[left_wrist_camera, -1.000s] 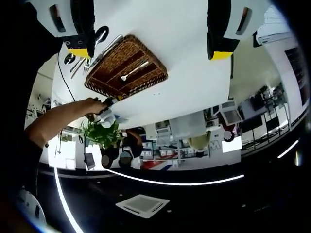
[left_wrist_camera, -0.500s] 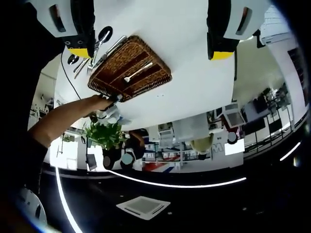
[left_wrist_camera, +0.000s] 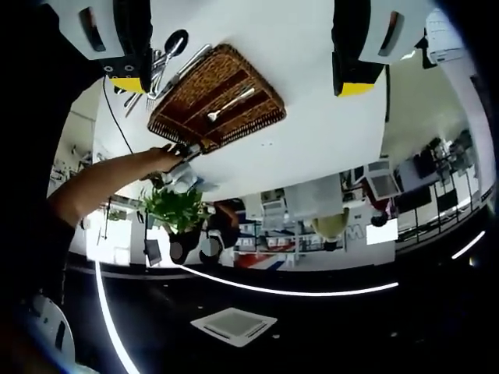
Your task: Arrange the knives, forks, and spoons in their matching storage slots by inserting each utensil handle-first until every utensil is classified and aligned in the correct compartment
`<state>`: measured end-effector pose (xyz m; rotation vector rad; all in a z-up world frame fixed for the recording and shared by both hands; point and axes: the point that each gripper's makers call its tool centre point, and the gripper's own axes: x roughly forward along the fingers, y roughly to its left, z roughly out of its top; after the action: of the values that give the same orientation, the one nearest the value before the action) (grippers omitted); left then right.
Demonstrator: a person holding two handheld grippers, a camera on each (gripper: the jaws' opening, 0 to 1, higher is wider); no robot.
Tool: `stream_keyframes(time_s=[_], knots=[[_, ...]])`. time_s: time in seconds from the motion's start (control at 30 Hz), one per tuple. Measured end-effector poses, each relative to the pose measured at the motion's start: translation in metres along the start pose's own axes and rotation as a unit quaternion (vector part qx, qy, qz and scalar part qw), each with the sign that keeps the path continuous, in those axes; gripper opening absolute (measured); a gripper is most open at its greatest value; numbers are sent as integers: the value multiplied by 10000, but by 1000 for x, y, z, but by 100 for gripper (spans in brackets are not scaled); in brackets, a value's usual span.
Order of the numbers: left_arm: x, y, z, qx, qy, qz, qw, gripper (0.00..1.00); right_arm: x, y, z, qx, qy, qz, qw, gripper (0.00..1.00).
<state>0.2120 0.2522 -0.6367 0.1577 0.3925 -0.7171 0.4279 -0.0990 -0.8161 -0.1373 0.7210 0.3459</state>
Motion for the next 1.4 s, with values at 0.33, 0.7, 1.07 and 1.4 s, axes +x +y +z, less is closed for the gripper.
stream_keyframes(time_s=[0.33,0.7,1.07,1.4], knots=[[7,6,11,620,-122,-65,9980,92,-92,26,33,-351,-797,266,9958,49],[13,-1,18,930,-244,-12,9954,87,-193,43,8,-514,-1100,44,9926,50],[12,-26,34,486,-363,446,9972,91,-242,52,-7,-781,-1240,700,9867,79],[25,-80,31,498,104,395,9979,100,-248,42,-14,-1209,-1412,1412,9724,99]])
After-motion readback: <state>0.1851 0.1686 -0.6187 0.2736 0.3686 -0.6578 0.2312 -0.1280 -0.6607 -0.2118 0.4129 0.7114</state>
